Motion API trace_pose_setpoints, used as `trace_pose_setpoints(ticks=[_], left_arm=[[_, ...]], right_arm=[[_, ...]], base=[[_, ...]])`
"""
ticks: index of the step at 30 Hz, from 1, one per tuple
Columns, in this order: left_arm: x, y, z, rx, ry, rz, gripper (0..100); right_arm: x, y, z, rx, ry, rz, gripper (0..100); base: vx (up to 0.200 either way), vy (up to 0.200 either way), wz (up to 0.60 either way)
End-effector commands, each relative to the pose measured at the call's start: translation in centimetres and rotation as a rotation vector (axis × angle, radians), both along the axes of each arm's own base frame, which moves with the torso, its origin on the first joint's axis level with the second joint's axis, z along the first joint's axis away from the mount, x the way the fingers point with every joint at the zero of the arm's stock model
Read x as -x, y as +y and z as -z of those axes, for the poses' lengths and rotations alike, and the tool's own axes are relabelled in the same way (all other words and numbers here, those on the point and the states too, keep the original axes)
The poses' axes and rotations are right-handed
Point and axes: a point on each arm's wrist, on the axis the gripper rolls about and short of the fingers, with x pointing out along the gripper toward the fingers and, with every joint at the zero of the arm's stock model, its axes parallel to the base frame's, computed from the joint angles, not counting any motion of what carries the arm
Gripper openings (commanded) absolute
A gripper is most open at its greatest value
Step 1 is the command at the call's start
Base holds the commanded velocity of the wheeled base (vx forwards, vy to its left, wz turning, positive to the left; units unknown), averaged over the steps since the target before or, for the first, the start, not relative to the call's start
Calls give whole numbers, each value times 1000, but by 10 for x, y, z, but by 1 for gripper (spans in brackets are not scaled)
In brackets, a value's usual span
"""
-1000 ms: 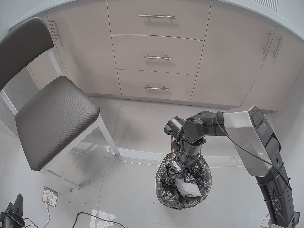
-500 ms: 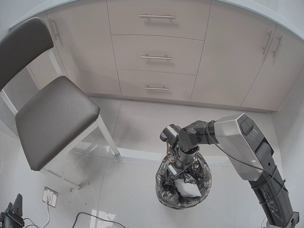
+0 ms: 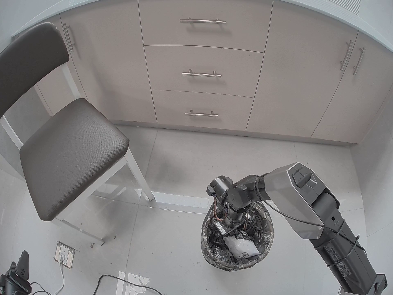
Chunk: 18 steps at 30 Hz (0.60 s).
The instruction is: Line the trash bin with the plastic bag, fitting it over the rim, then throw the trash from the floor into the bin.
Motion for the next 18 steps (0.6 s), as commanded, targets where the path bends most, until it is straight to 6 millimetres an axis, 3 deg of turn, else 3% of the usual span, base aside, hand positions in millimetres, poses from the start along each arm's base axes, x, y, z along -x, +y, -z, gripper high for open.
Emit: trace_pose_setpoints(ticks=[1, 18], left_arm=[[0, 0, 0, 1, 2, -1, 100], [0, 0, 0, 18, -4, -4, 100]], right_arm=[[-1, -8, 26, 21, 33, 15, 0], [-5, -17, 62, 25, 38, 35, 0]], base=[[0, 0, 0], [0, 0, 0]])
